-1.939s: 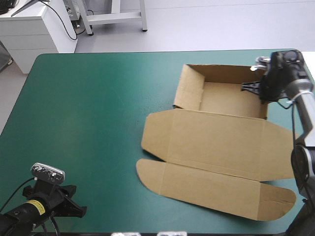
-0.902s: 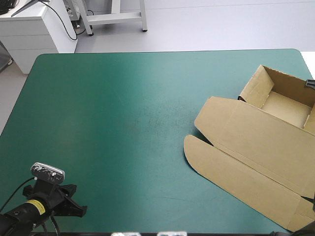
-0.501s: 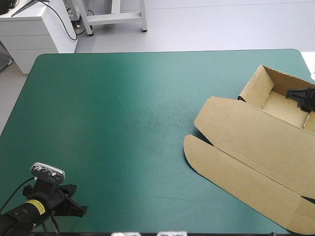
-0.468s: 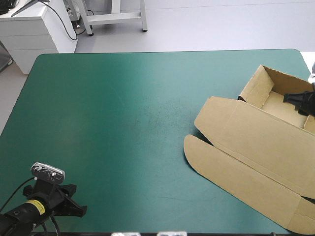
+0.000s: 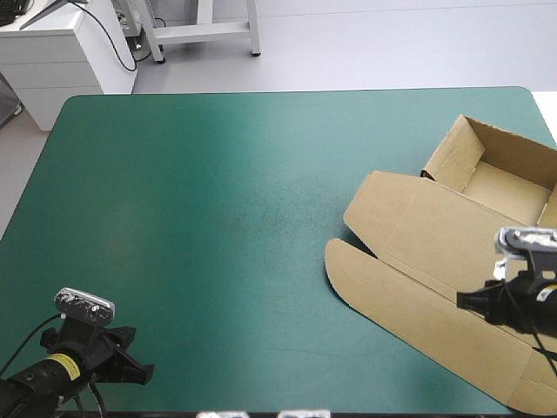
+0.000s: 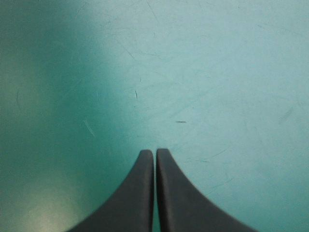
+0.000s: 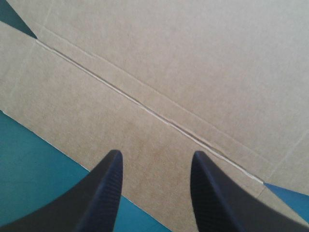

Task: Fold the box

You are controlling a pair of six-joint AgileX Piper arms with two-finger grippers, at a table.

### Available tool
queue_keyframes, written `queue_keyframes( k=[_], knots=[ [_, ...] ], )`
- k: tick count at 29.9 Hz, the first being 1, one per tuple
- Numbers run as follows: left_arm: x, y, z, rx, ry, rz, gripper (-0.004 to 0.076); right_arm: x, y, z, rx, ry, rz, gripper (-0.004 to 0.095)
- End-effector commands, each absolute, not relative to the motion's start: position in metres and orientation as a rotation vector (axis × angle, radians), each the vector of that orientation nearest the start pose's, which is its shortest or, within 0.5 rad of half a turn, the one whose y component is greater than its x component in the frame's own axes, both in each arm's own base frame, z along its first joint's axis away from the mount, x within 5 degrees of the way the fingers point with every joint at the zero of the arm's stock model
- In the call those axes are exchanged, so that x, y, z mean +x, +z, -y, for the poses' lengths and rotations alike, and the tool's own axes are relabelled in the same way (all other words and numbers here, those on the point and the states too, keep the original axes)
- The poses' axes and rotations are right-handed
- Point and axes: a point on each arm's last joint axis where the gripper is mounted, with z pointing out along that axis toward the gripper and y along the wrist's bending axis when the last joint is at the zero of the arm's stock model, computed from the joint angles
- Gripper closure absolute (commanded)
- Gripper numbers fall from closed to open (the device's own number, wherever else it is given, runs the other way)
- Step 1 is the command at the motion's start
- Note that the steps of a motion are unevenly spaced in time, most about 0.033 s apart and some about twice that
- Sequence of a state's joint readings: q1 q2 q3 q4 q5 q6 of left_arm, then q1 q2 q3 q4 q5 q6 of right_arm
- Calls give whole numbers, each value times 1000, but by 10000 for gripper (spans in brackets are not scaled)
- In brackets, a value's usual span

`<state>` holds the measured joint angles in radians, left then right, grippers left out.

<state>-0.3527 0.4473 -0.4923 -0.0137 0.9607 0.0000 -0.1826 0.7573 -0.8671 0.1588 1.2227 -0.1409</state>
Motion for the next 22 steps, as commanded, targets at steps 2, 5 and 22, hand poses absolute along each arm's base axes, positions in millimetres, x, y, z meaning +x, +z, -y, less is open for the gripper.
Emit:
queue_keyframes(
  k=[2,5,22],
  knots=[
    [68,278,27,401,-209,-2304,731,90,320,2,3,56,-2464,496],
    [68,278,27,401,-209,-2304,731,77,299,0,-16,48,-2439,496],
    [68,278,27,401,-209,-2304,731,58,273,-4,-31,28,-2364,496]
  ],
)
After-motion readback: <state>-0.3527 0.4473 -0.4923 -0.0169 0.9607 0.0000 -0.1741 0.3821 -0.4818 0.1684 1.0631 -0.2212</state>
